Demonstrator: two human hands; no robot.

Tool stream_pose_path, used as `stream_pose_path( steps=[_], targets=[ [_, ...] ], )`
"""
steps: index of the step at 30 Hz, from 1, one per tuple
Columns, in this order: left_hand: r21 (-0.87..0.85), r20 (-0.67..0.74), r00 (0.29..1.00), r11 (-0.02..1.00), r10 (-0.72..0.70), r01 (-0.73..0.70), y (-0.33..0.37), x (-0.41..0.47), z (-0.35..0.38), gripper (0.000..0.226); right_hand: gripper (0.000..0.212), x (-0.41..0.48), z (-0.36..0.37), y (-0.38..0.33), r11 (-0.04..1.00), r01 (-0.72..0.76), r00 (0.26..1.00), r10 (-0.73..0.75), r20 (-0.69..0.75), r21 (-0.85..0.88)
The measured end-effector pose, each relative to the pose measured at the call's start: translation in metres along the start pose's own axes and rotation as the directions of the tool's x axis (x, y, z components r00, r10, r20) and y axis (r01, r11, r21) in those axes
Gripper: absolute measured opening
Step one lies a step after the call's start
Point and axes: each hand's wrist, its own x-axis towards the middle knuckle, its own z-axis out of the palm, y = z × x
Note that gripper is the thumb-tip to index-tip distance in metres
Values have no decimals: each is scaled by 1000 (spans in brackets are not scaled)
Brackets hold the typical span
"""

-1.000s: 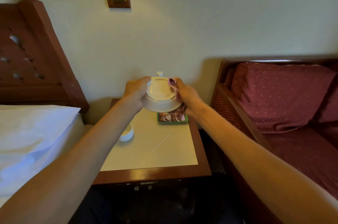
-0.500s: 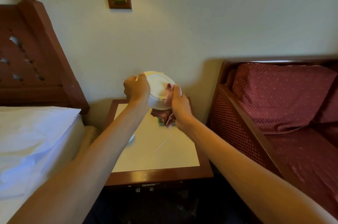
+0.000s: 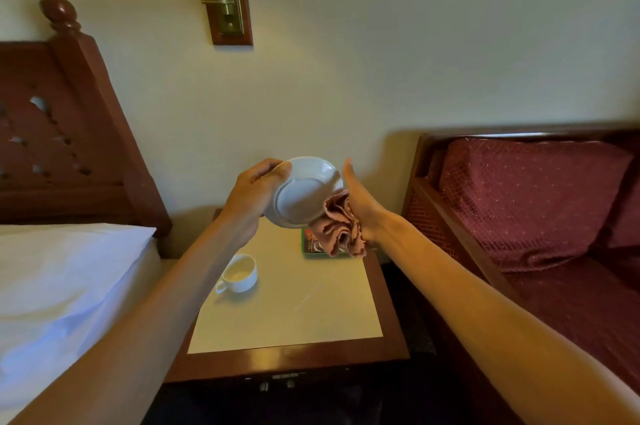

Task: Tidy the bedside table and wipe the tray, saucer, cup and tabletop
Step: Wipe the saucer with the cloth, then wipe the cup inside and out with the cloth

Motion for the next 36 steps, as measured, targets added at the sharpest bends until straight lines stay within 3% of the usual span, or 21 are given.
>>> stream_pose_path(
  steps=[3,9,13,15,19,22,28,32,36],
  targets=[
    [-15,-24,999,999,-49,48,2,-3,1,30,82,-4,9,2,999,22,1000,-23,-12,-49],
    [-50,-49,998,998,47,-49,-5,1,4,30,65,-4,17,10,973,203,979,-205,-5,-110],
    [-148,-24,999,988,-39,35,-22,4,7,60,41,2,6,25,932,318,946,-323,0,-175],
    [-162,23,993,980,-116,118,-33,6,8,66,42,5,-4,33,905,366,926,-378,-16,-217],
    [-153,105,958,948,-265,279,-50,3,19,29,57,7,-34,41,835,417,890,-456,-26,-360],
    [-121,197,896,897,-399,426,-68,8,26,23,66,9,-57,53,808,329,919,-393,-30,-489],
    [-22,203,798,812,-568,584,-123,15,46,57,48,28,-105,96,729,162,960,-274,-66,-665],
    [21,144,753,763,-642,647,-163,11,62,71,40,37,-129,123,755,-1,960,-182,-211,-656],
    [9,166,734,745,-659,667,-190,5,72,71,44,49,-159,148,808,-142,927,-95,-363,-572]
  ],
)
